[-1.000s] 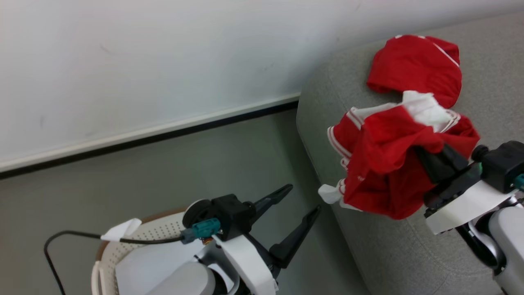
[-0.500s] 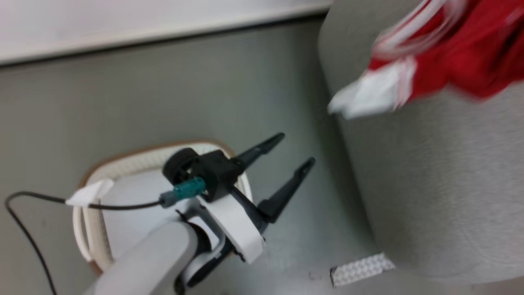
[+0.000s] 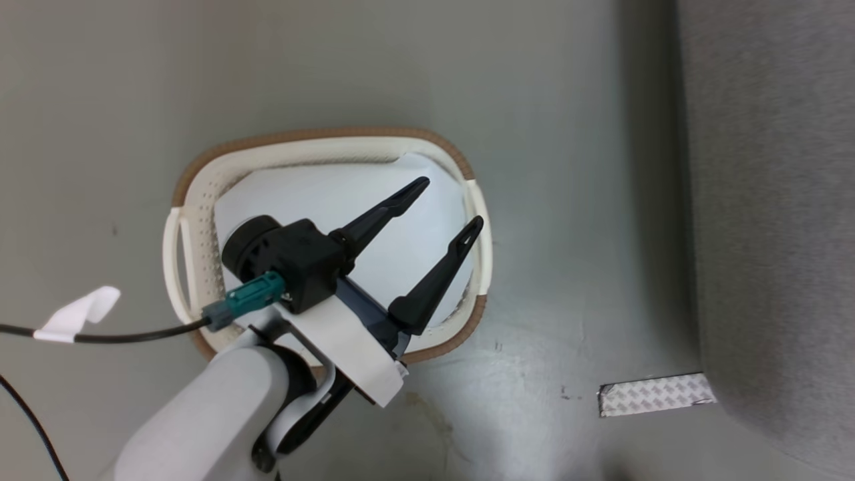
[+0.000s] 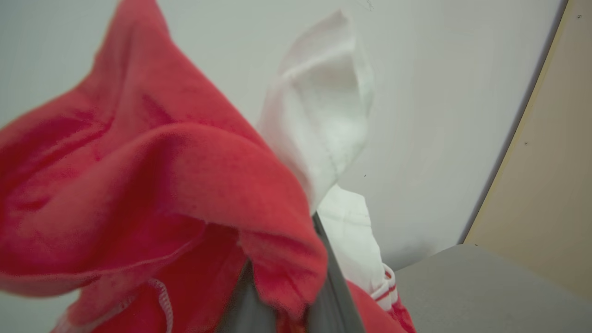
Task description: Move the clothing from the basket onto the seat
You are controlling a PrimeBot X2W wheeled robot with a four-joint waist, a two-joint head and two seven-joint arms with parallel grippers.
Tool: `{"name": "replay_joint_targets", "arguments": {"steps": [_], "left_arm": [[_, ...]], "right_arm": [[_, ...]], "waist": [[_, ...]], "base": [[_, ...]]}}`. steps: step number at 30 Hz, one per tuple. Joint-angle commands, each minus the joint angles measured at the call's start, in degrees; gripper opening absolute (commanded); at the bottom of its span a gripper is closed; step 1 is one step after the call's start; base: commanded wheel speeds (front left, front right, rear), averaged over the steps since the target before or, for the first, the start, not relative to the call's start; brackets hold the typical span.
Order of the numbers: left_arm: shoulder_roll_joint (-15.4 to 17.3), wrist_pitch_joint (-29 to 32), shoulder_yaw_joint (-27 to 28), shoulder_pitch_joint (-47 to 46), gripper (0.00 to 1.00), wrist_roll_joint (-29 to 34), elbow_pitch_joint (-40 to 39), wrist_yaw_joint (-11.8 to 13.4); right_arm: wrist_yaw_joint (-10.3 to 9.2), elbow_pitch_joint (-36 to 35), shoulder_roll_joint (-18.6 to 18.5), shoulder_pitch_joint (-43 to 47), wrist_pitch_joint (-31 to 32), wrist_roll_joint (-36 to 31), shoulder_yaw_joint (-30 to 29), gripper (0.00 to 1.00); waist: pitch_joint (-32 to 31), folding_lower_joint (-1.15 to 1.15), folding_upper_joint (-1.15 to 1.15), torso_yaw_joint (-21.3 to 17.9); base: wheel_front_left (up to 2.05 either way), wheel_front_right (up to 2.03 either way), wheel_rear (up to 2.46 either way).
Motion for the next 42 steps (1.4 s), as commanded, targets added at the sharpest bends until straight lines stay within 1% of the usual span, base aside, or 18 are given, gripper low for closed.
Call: {"name": "replay_joint_targets", "arguments": {"steps": [1,5,8,11,12,13,14,17,20,23,26,28,31,33,36,38,41,42], "left_arm": [[0.4,-0.4,0.3,0.6,1.00,-0.9,-0.6,0.5],[1.4,0.3,0.4,1.5,1.00,-0.9,-1.6,1.0],[2.4,0.8,0.6,2.5,1.00,-0.7,-2.1,1.7],[3.1,1.1,0.9,3.6,1.00,-1.0,-2.7,2.5],[3.3,1.2,1.0,3.9,1.00,-1.1,-3.0,2.7],[3.5,1.2,1.1,4.3,1.00,-1.1,-3.1,2.9],[3.7,1.3,1.2,4.6,1.00,-1.2,-3.1,2.9],[3.9,0.9,1.7,5.3,1.00,-1.6,-3.4,3.7],[4.3,0.0,2.5,5.9,1.00,-1.9,-2.9,4.3],[3.8,-1.4,3.0,6.9,1.00,-2.6,-1.9,4.5],[3.3,-3.3,3.8,8.3,1.00,-4.2,-0.4,4.8],[3.2,-4.8,4.4,9.7,1.00,-4.5,1.1,5.1],[2.6,-7.5,5.5,12.5,1.00,-5.6,3.5,6.1],[2.5,-9.4,6.6,14.3,1.00,-6.4,5.2,6.8],[2.2,-12.6,8.1,17.8,1.00,-6.9,8.3,8.5],[1.4,-14.4,9.4,20.2,1.00,-7.8,10.2,9.6],[1.0,-15.8,11.3,23.6,1.00,-6.9,12.9,10.9],[1.0,-15.8,11.3,23.6,1.00,-6.9,12.9,10.9]], "right_arm": [[-0.14,1.6,-0.8,1.4,-0.2,-1.7,-2.7,0.00],[-0.14,6.0,0.7,6.0,-1.7,-6.4,-11.5,0.00],[-0.14,8.8,3.8,8.8,-3.8,-9.9,-17.4,0.00],[-0.14,10.0,8.1,10.5,-5.8,-13.4,-22.7,0.00],[-0.14,10.3,9.4,11.0,-6.2,-15.0,-24.1,0.33],[-0.14,10.4,10.6,11.3,-6.8,-16.4,-25.2,0.44],[-0.15,10.5,11.6,11.4,-7.2,-17.5,-26.5,1.00],[-0.14,11.2,12.4,11.4,-8.5,-20.0,-26.5,1.00],[-0.14,12.2,13.6,13.3,-10.4,-22.0,-23.4,1.00],[-0.14,12.2,14.5,16.0,-12.2,-21.0,-19.6,1.00],[-0.15,9.9,15.0,21.2,-14.2,-19.5,-15.7,1.00],[-0.15,7.2,16.0,25.4,-15.1,-17.9,-12.9,1.00],[-0.15,0.7,17.5,32.4,-16.0,-16.3,-8.5,1.00],[-0.14,-4.2,19.6,36.8,-16.1,-13.9,-6.2,1.00],[-0.14,-11.2,22.6,43.9,-16.3,-11.9,-2.1,1.00],[-0.15,-15.1,23.7,48.6,-16.2,-10.7,1.1,1.00],[-0.14,-20.0,26.2,55.0,-15.8,-10.2,5.5,1.00],[-0.14,-20.0,26.2,55.0,-15.8,-10.2,5.5,1.00]], "waist": [[2.1,-0.02,0.00,1.8],[3.2,-0.02,0.00,2.1],[3.3,-0.02,0.00,2.0],[2.9,-0.02,0.00,1.7],[2.6,-0.02,0.00,1.6],[2.3,-0.02,0.00,1.5],[1.8,-0.02,0.00,1.4],[0.3,-0.02,0.00,0.5],[-1.9,-0.02,0.00,-0.7],[-5.2,-0.02,0.00,-1.4],[-9.3,-0.02,0.00,-1.7],[-12.3,-0.02,0.00,-1.5],[-17.1,-0.02,0.00,-1.0],[-20.3,-0.02,0.00,-0.6],[-25.2,-0.02,0.00,0.3],[-28.3,-0.02,0.00,1.2],[-32.3,-0.02,0.00,2.8],[-32.3,-0.02,0.00,2.8]], "base": [[0.00,0.00,0.00],[0.00,0.00,0.00],[0.00,0.00,0.00],[0.00,0.00,0.00],[0.00,0.00,0.00],[0.00,0.00,0.00],[0.00,0.00,0.00],[0.00,0.00,0.00],[0.00,0.00,0.00],[0.00,0.00,0.00],[0.00,0.00,0.00],[0.00,0.00,0.00],[0.00,0.00,0.00],[0.00,0.00,0.00],[0.00,0.00,0.00],[0.00,0.00,0.00],[0.00,0.00,0.00],[0.00,0.00,0.00]]}}
